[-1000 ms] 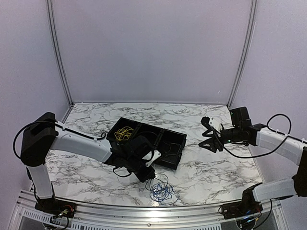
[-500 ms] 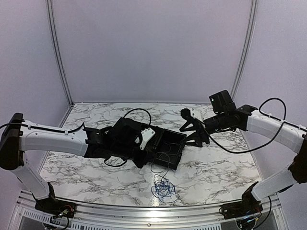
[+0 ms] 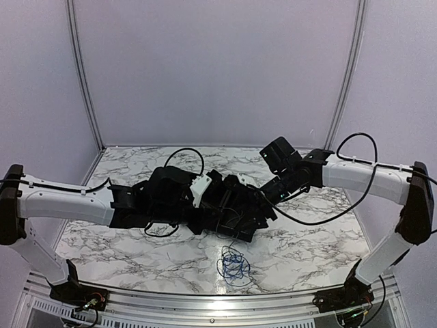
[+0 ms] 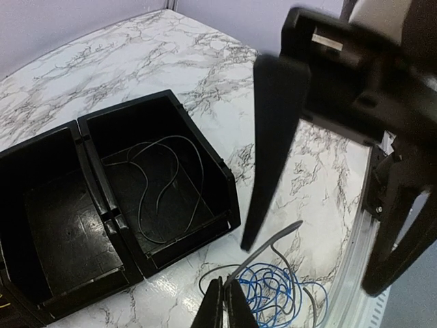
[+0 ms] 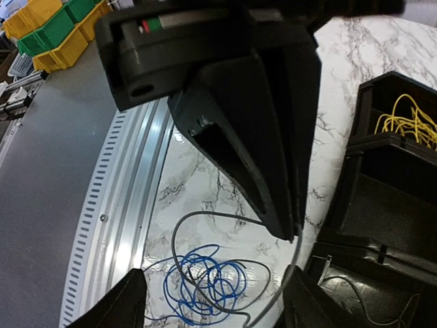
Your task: Untangle the cables
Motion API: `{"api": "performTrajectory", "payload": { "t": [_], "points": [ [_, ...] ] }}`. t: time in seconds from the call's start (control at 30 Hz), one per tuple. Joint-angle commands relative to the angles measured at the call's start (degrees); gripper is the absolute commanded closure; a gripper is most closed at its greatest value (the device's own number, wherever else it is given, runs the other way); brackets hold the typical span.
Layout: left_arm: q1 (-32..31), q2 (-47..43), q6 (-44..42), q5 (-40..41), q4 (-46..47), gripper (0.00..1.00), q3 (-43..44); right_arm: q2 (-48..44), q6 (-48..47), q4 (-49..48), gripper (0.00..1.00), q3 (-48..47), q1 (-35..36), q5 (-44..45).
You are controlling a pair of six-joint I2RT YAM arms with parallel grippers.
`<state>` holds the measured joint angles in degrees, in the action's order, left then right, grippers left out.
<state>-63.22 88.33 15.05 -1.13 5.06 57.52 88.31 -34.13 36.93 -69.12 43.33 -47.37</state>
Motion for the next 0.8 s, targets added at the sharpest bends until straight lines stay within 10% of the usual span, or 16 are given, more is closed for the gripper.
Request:
{"api": "performTrajectory", "payload": {
  "t": [0.0,0.17,0.3,0.77],
  "points": [
    [-0.2,-3.8,1.1,0.8,5.5,0.96,-2.1,2.0,2.8,-0.3,0.44,-1.8,1.3,0.7],
    [-0.2,-4.3,0.7,2.1,6.1,0.8,-3.5,3.1,3.6,0.3,1.0,-5.0,1.3,0.0],
    [-0.5,-6.2,1.8,7.0,8.4,0.58,-8.0,2.5,4.4,0.7,1.0,-6.8,1.3,-0.3],
    [-8.8,-3.0,0.8,11.8,43.1,0.45,-24.8,2.3,6.9,1.2,1.0,-11.6,1.3,-2.5]
  ]
}}
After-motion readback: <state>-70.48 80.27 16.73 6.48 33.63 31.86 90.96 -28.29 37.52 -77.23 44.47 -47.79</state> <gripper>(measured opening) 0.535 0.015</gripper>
